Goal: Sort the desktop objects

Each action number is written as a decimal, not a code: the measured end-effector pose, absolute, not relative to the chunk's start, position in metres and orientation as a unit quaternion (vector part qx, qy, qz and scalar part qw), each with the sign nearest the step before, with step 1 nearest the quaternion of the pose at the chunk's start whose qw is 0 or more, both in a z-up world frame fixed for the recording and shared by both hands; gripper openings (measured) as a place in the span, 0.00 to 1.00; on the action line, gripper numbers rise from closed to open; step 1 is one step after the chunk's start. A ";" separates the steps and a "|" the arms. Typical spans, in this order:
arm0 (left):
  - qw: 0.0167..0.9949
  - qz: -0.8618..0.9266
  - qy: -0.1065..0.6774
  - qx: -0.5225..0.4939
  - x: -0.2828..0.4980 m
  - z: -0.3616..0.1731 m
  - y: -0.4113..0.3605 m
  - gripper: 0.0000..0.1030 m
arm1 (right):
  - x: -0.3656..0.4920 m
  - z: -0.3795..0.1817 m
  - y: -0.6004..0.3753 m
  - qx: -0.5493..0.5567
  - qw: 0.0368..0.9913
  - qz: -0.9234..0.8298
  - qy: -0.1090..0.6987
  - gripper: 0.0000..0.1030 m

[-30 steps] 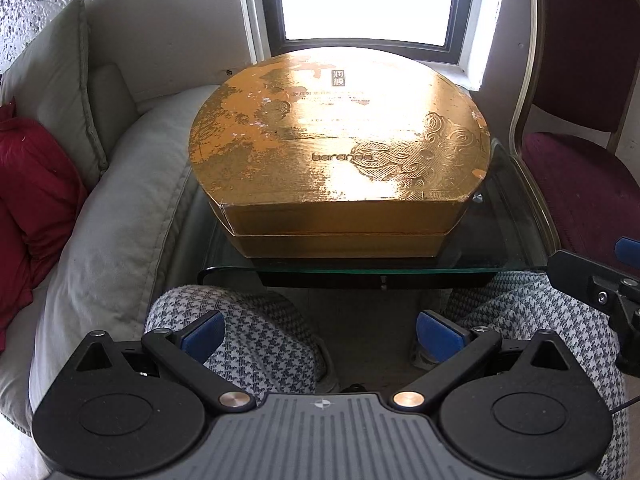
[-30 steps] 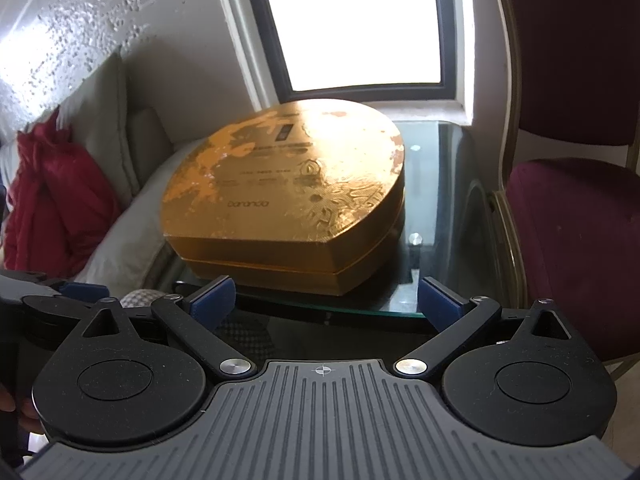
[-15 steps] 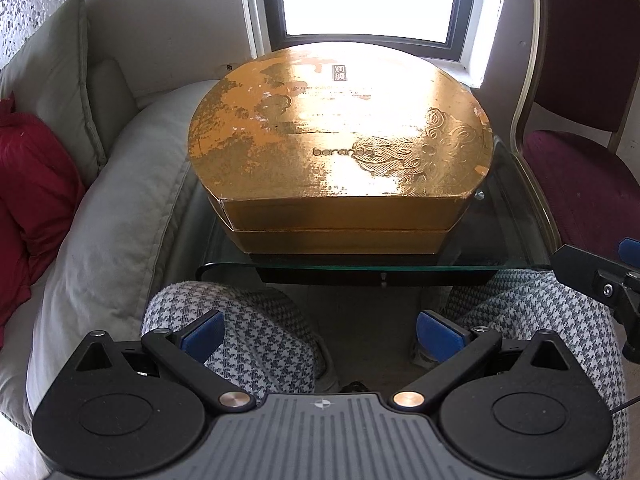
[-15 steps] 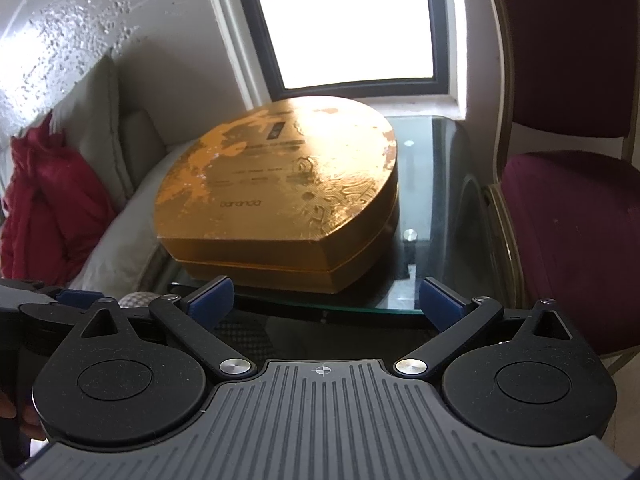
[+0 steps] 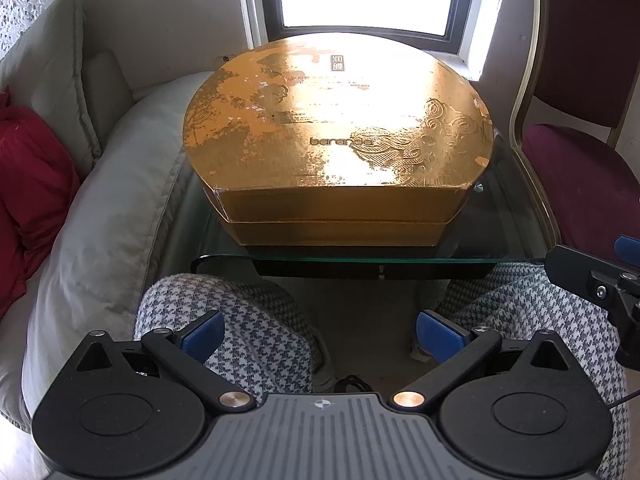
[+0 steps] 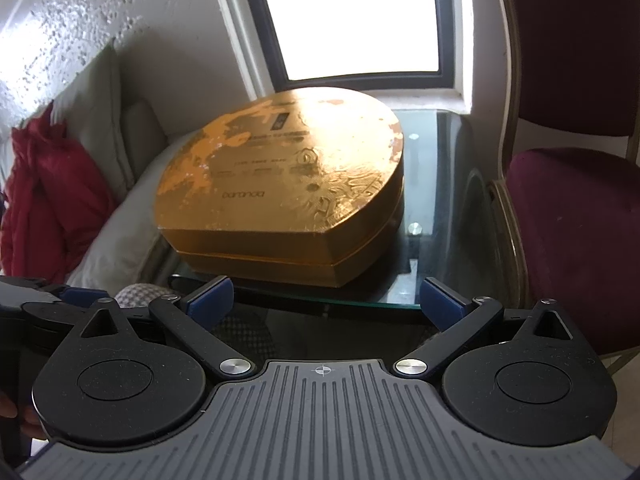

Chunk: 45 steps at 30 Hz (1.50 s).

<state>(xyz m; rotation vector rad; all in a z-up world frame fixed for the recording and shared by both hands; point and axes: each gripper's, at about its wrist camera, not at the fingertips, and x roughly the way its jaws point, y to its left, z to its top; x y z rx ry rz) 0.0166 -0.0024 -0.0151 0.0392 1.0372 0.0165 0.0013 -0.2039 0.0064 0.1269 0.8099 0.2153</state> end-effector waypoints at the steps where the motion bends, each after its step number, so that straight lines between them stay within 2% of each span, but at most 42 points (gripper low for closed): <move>1: 0.868 0.008 0.496 0.018 0.017 -0.015 -0.002 1.00 | 0.002 0.006 -0.204 0.061 0.911 0.105 0.393 0.99; 45: 0.864 0.011 0.503 0.020 0.024 -0.020 -0.003 1.00 | 0.007 0.001 -0.200 0.060 0.906 0.110 0.404 0.99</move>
